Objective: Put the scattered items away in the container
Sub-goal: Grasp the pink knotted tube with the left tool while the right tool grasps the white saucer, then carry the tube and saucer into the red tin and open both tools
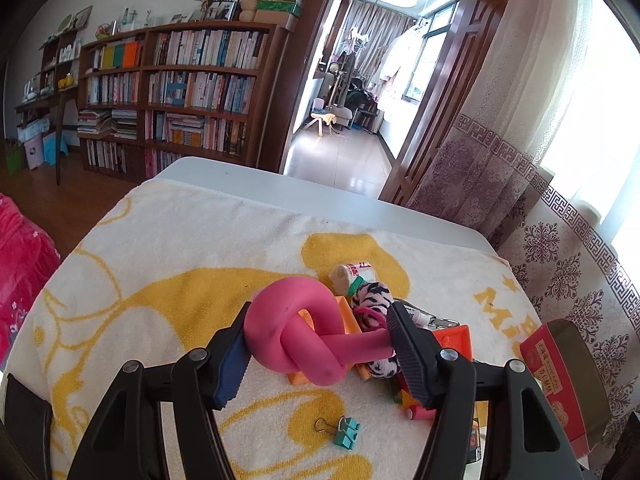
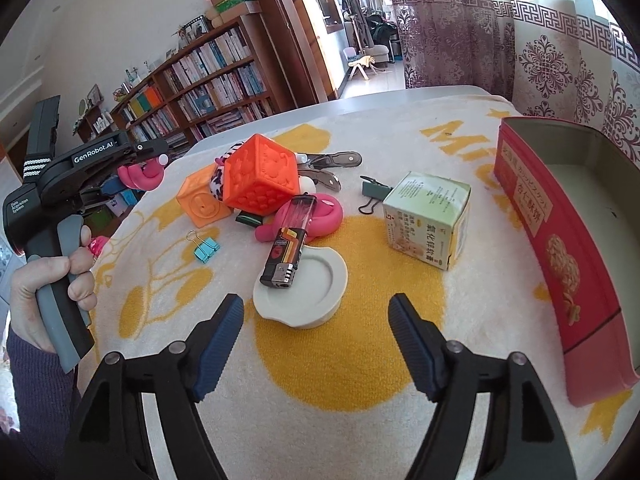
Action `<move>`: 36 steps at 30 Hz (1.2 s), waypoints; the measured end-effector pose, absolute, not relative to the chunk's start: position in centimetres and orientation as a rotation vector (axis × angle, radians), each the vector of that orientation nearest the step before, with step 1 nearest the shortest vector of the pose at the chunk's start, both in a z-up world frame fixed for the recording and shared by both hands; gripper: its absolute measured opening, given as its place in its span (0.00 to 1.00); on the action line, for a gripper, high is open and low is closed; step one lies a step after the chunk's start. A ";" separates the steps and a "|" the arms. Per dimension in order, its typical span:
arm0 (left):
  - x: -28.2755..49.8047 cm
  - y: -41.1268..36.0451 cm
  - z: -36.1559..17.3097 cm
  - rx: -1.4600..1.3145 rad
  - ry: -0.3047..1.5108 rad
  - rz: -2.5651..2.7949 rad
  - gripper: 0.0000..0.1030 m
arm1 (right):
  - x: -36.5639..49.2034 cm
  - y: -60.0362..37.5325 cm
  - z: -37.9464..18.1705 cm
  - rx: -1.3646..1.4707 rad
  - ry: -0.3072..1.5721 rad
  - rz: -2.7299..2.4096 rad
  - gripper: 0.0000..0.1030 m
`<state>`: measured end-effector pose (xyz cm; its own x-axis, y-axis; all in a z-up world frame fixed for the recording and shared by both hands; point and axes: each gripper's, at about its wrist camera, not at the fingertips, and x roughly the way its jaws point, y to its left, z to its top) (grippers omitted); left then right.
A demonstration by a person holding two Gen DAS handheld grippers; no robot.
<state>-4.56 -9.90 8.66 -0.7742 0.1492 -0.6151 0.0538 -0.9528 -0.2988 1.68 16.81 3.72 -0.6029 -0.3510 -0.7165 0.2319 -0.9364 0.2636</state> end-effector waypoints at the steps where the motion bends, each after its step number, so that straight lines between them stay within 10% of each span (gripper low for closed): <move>1: -4.4 -9.9 8.7 -1.033 -0.472 2.870 0.65 | 1.6 16.5 3.7 1.188 -0.186 -2.542 0.77; 12: -4.2 -9.3 8.2 -1.059 -0.466 2.840 0.65 | -2.2 11.8 1.2 1.333 0.093 -2.517 0.77; 36: -1.8 -2.6 9.1 -1.035 -0.305 2.760 0.65 | 5.1 19.0 6.2 1.074 -0.127 -2.595 0.62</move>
